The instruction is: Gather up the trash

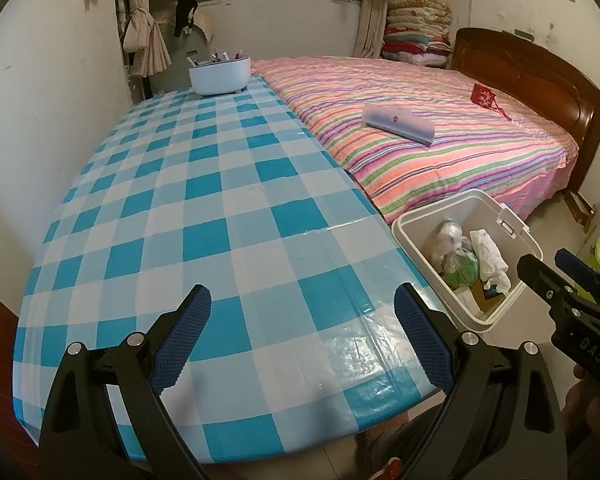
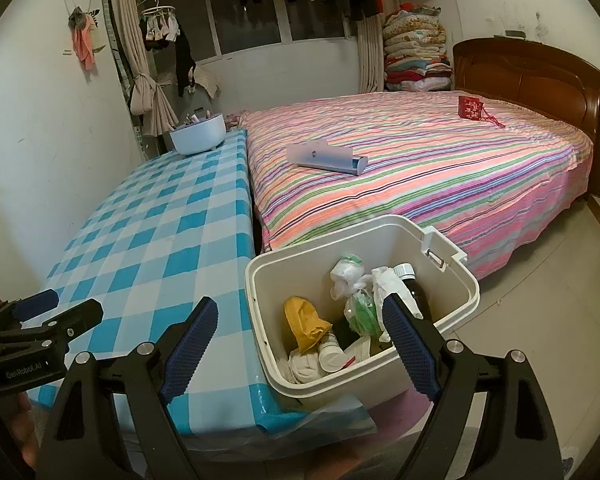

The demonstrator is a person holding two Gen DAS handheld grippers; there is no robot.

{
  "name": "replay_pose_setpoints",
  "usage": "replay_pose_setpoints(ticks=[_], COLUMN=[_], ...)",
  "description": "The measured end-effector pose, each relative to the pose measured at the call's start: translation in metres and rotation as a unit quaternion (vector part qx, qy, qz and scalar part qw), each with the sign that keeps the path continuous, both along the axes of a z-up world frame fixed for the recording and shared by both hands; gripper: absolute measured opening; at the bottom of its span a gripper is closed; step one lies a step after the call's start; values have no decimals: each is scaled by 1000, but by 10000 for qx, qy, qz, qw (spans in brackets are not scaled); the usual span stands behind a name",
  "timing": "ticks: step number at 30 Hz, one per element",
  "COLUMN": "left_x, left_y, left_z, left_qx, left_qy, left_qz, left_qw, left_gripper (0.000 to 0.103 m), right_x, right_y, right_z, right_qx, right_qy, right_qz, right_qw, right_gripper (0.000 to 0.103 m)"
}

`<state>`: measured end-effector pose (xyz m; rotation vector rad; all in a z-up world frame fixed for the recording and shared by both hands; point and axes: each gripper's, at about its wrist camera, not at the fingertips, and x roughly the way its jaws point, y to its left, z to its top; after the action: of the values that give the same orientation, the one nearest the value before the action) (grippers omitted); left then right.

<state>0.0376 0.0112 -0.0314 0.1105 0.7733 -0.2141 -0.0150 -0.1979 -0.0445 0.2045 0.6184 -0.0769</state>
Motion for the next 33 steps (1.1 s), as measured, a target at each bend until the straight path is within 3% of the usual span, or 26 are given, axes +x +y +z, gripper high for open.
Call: replay_pose_setpoints(ticks=[9, 24, 33], left_x=[0, -4, 1], left_y=[4, -13, -15], left_z=[5, 5, -1], left_qx=[-50, -206, -51], left_qy=[-66, -207, -91], left_qz=[96, -405, -249], left_qw=[9999, 9988, 9996], left_gripper=[92, 92, 92], right_x=[0, -2, -1], right_y=[-1, -6, -8], right_z=[-1, -8, -9], right_qx=[18, 110, 132], right_qy=[9, 77, 100], right_qz=[2, -42, -52], right_qw=[10000, 9999, 9998], right_gripper=[82, 82, 82])
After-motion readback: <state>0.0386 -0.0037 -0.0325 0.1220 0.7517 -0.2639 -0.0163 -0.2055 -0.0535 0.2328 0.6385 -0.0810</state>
